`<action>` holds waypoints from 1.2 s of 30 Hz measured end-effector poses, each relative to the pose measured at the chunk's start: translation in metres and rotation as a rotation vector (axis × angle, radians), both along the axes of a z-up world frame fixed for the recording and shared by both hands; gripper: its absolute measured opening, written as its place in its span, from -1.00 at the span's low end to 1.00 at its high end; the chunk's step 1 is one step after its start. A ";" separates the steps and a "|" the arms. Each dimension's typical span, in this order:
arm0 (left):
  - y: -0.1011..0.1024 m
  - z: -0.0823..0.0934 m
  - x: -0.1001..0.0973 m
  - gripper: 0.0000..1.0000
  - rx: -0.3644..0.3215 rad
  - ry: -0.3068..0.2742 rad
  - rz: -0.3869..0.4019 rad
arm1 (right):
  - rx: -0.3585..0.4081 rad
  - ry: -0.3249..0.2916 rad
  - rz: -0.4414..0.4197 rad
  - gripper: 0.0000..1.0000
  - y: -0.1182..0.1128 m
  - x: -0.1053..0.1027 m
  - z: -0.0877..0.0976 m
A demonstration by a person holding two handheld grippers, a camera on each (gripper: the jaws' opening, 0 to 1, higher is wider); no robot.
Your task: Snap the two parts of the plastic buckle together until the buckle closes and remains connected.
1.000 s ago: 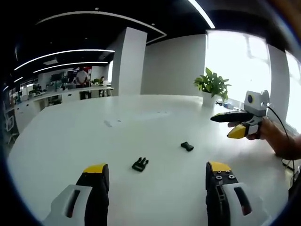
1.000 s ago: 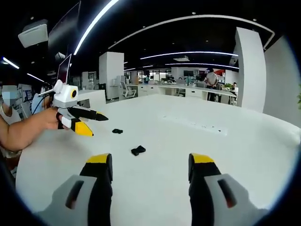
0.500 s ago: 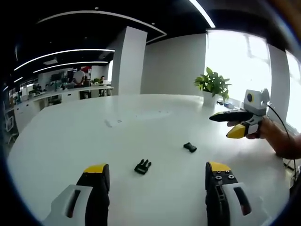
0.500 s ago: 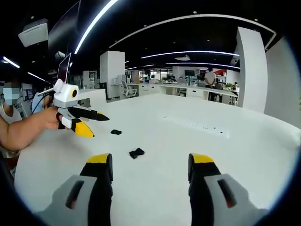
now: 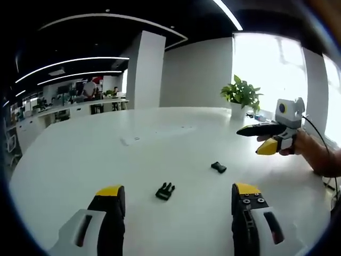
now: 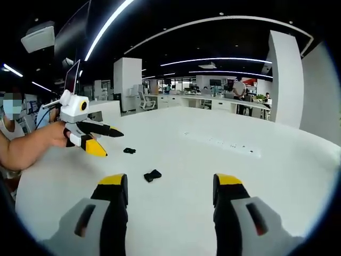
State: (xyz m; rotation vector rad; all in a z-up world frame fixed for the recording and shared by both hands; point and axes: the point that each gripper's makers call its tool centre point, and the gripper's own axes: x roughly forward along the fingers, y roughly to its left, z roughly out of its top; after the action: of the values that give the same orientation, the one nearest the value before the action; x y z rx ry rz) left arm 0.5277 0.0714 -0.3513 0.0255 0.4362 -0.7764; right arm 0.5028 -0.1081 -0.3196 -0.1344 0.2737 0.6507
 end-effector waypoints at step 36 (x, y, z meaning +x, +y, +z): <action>0.012 -0.008 0.023 0.40 0.027 0.026 0.015 | -0.004 -0.011 0.010 0.26 0.007 0.025 0.005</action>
State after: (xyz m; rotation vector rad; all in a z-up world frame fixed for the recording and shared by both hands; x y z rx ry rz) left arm 0.5511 0.0836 -0.3592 0.0370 0.4712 -0.7572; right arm 0.5276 -0.1014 -0.3147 -0.1430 0.2641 0.6597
